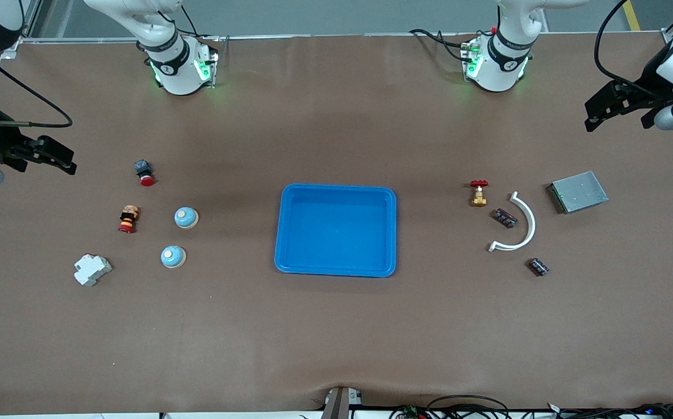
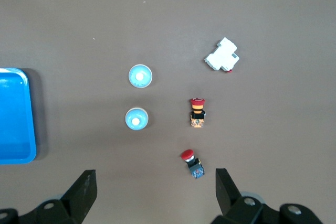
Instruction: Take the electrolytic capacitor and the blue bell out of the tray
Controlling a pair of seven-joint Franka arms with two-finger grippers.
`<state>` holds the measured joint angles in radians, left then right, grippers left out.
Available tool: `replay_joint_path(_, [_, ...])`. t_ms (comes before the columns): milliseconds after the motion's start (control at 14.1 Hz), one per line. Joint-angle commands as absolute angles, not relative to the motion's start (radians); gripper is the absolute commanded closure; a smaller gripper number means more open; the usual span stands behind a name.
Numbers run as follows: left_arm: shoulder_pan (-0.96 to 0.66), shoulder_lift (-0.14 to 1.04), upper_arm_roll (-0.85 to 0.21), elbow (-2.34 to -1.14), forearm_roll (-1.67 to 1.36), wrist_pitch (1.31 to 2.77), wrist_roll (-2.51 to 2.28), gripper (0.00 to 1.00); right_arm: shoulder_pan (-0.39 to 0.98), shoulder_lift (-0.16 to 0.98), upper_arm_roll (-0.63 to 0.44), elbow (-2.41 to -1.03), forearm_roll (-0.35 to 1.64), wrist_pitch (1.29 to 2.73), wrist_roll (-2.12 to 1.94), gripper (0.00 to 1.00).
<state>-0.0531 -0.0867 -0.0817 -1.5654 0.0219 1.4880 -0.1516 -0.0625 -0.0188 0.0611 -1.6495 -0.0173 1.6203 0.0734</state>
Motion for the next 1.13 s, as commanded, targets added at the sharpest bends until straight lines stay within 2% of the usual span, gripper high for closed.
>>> replay_joint_path(0, [-0.055, -0.103, -0.084, -1.569, 0.04, 1.48, -0.138, 0.0, -0.077, -0.029, 0.057, -1.637, 0.006, 1.597, 0.057, 0.0])
replay_joint_path(849, [-0.057, -0.095, -0.086, -1.54, 0.04, 1.48, -0.147, 0.0, -0.087, -0.035, 0.057, -1.64, 0.061, 1.566, 0.058, 0.0])
replay_joint_path(1061, [-0.057, -0.098, -0.086, -1.542, 0.04, 1.48, -0.147, 0.0, -0.078, -0.025, 0.058, -1.579, 0.061, 1.546, 0.072, 0.0])
